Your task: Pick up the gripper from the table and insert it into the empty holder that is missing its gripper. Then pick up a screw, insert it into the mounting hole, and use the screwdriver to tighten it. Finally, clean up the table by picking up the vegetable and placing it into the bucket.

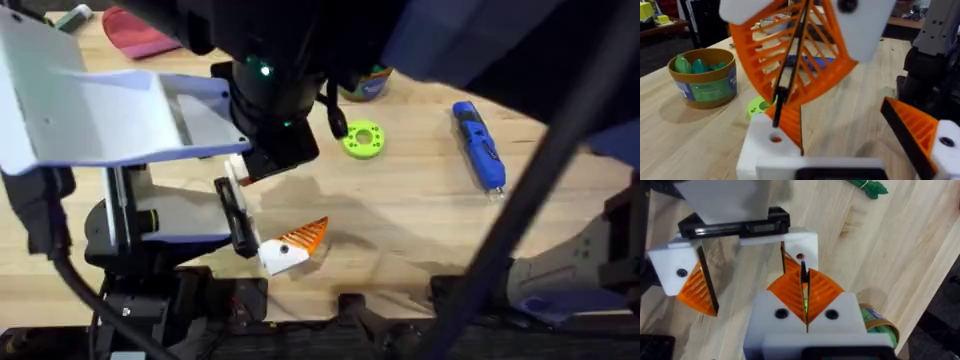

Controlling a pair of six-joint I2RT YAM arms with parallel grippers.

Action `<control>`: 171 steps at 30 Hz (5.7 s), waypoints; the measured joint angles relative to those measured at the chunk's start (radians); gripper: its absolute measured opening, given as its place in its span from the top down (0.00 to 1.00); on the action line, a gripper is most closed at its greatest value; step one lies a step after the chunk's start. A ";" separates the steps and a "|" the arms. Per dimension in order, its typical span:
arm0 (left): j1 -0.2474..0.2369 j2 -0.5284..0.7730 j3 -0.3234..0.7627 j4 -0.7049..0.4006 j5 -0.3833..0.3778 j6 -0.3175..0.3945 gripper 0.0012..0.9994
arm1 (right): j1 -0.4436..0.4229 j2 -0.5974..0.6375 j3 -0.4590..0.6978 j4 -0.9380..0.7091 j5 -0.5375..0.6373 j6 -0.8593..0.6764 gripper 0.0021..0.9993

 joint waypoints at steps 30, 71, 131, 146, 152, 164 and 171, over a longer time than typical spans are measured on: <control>0.000 0.000 0.000 0.000 0.000 0.000 0.01 | 0.000 0.016 0.000 0.001 0.002 0.000 1.00; 0.000 0.000 0.000 0.000 0.000 0.000 0.01 | 0.053 0.016 0.082 -0.078 0.065 0.039 1.00; 0.000 0.000 0.000 -0.001 0.003 -0.003 0.01 | 0.059 0.095 0.087 -0.074 0.123 0.061 1.00; 0.000 0.000 0.000 -0.001 0.002 -0.003 0.01 | 0.059 0.100 0.087 -0.059 0.114 0.061 1.00; 0.000 0.000 0.000 -0.001 0.002 -0.003 0.01 | 0.059 0.101 0.087 -0.059 0.111 0.061 1.00; 0.001 0.003 0.000 -0.001 0.000 -0.015 0.01 | 0.059 0.127 0.091 -0.059 0.107 0.066 1.00; 0.001 0.003 0.000 -0.002 0.000 -0.015 0.01 | 0.059 0.127 0.092 -0.059 0.107 0.069 1.00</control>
